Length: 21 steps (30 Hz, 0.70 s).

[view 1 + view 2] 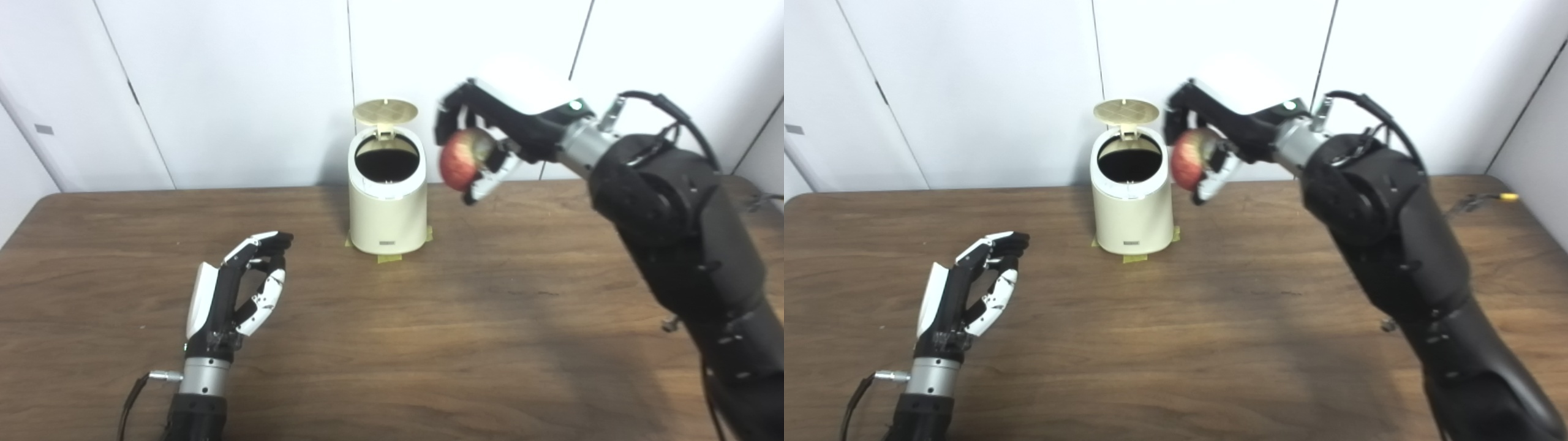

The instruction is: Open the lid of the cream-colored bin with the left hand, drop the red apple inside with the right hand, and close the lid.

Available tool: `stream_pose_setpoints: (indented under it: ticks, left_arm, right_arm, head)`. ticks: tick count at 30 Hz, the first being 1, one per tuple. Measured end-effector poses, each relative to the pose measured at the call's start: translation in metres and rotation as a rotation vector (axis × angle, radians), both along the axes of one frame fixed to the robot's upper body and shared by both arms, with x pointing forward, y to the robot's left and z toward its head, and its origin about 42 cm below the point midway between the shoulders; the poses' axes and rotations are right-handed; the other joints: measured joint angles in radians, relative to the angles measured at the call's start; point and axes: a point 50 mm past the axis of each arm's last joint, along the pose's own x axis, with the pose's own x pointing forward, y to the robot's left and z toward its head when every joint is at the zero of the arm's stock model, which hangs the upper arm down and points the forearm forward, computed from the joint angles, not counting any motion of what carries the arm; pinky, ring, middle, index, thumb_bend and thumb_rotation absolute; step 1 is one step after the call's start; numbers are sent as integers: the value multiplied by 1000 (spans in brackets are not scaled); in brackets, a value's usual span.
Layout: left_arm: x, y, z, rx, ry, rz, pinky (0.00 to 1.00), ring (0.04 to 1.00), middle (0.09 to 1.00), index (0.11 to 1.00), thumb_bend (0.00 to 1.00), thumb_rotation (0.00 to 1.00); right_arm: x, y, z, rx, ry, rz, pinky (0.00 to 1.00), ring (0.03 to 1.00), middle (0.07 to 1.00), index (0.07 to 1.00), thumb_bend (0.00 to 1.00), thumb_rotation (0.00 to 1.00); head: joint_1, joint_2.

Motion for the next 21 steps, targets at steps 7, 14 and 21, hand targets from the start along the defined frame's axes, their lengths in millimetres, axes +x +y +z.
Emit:
stream_pose_setpoints:
  ticks: [7, 14, 21]
  left_arm:
    - [2, -3, -2, 8, 28, 5, 632, 725, 749, 750, 213, 580]
    - [3, -6, -2, 17, 28, -1, 634, 731, 754, 751, 237, 615]
    - [3, -7, -2, 20, 27, -3, 634, 730, 753, 749, 242, 613]
  right_arm:
    - [18, 29, -4, 61, -34, 48, 293, 396, 543, 477, 512, 0]
    - [37, 49, -23, 78, -91, 75, 340, 433, 551, 464, 513, 0]
    - [62, 59, -47, 65, -97, 43, 351, 443, 559, 456, 512, 0]
  head:
    - [8, 2]
    - [11, 3]
    - [18, 6]
